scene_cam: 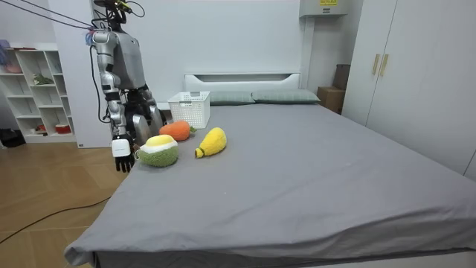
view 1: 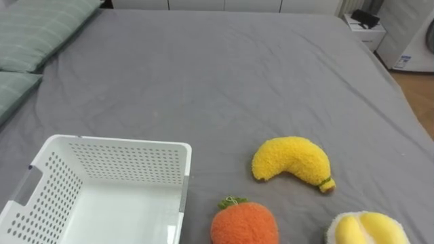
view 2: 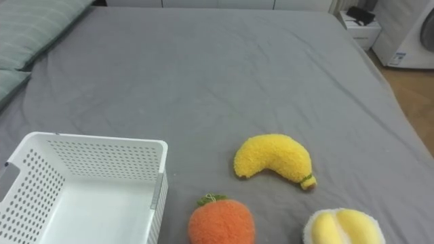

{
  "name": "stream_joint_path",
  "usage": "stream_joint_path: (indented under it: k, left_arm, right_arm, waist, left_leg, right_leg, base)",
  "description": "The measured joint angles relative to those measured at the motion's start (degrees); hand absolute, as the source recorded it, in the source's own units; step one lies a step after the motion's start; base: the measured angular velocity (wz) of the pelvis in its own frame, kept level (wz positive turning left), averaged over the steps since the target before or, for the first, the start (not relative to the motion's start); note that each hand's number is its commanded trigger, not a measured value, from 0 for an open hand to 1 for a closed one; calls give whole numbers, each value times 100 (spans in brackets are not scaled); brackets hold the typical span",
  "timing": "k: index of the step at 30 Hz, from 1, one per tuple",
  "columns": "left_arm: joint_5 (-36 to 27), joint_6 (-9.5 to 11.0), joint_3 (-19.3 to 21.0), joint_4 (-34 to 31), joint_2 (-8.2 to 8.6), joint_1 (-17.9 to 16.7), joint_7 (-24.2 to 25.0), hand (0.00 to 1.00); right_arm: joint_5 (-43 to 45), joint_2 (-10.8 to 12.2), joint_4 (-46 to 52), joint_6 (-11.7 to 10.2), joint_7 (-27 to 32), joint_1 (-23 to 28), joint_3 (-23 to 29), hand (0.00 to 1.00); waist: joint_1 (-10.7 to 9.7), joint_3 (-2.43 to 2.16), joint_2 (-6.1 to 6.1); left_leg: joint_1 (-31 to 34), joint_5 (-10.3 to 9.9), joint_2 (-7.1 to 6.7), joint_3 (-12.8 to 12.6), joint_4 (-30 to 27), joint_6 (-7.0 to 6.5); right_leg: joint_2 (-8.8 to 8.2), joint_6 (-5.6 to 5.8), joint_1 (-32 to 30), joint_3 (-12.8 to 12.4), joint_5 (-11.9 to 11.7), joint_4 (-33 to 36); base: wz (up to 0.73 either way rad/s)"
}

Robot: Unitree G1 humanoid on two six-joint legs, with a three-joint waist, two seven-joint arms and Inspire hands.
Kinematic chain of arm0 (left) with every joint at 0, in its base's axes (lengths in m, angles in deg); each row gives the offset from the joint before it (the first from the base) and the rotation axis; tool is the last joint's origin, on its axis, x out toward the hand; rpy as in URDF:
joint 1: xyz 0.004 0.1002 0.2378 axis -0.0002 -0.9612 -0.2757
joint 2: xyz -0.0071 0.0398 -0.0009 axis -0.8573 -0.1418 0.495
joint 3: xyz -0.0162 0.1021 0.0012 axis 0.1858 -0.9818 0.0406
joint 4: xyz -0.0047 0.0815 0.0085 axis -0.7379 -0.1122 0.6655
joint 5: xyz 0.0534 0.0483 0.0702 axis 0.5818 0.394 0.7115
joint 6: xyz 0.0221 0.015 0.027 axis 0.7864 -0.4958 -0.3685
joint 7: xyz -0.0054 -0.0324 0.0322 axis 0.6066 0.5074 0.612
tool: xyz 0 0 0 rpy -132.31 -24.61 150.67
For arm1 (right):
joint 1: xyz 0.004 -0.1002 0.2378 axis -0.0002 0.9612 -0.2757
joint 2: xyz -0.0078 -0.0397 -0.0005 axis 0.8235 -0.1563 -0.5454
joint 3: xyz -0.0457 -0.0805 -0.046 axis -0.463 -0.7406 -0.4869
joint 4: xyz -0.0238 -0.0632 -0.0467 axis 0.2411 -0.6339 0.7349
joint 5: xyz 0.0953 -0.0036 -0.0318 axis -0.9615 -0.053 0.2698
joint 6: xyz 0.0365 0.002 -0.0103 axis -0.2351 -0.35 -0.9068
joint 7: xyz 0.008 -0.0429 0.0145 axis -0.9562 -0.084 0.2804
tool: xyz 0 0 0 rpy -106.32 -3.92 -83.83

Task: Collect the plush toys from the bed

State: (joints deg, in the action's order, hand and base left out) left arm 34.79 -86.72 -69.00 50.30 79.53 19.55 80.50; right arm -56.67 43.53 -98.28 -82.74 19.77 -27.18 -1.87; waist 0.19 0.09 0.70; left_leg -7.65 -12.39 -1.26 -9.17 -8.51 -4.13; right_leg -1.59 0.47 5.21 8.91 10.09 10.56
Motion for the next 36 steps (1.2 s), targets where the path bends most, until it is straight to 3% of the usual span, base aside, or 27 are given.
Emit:
stream_joint_path:
  k: [5,10,14,19,24,27,31,33,36]
  left_arm:
    - [-18,-50,331,-75,-3,-66,1,0]
    - [10,-86,482,-72,-26,-136,-4,0]
    - [47,-81,738,-73,-108,-212,-11,0]
    - [52,-84,830,-59,-219,-229,-33,0]
    - [29,-83,826,-59,-239,-247,-31,0]
    - [49,-70,798,-62,-248,-259,-31,0]
    - [53,-56,774,-118,-256,-303,-30,0]
    - [50,-56,763,-125,-253,-302,-31,0]
    - [51,-28,764,-126,-257,-302,-36,0]
  right_arm:
    - [-399,9,-12,123,23,193,525,0]
    - [-1127,-8,16,173,240,392,1222,0]
    - [-1531,-34,225,165,499,449,1791,0]
    - [-2170,-129,701,96,909,432,1992,0]
    - [-2311,-358,1439,-146,1247,253,2038,0]
    - [-2293,-414,1911,-180,1452,147,2034,0]
    - [-2298,-414,3094,-182,1653,179,2014,0]
    - [-2275,-402,3809,-231,1727,155,1966,0]
    - [-2061,-403,4231,-319,1730,103,1960,0]
  waist:
    - [-59,3,34]
    - [-282,4,83]
    - [-415,10,191]
    - [-429,24,321]
    - [-455,13,331]
    - [-452,8,355]
    - [-435,5,348]
    - [-429,-21,344]
    - [-366,-18,347]
  left_leg:
    - [-94,-3,1,-30,31,4]
    - [-108,-9,5,-51,68,9]
    - [-102,-10,15,-122,78,12]
    - [-89,-21,44,-241,87,28]
    - [-27,-19,54,-336,78,27]
    - [4,-19,54,-335,82,27]
    - [24,-19,54,-350,92,27]
    - [24,-19,57,-351,90,27]
    - [20,-19,60,-351,89,28]
  right_leg:
    - [10,0,59,-45,1,-35]
    - [22,2,74,-83,-5,-53]
    - [29,-8,6,-139,5,13]
    - [71,-14,-59,-274,-15,-3]
    - [94,-19,-208,-365,-58,3]
    - [94,-21,-234,-364,-61,5]
    - [98,-20,-271,-384,-61,8]
    - [100,-23,-274,-380,-63,23]
    - [100,-27,-263,-370,-69,39]
  base:
    - [-3]
    - [-3]
    - [-9]
    - [-14]
    - [-10]
    - [0]
    - [-1]
    - [0]
    - [0]
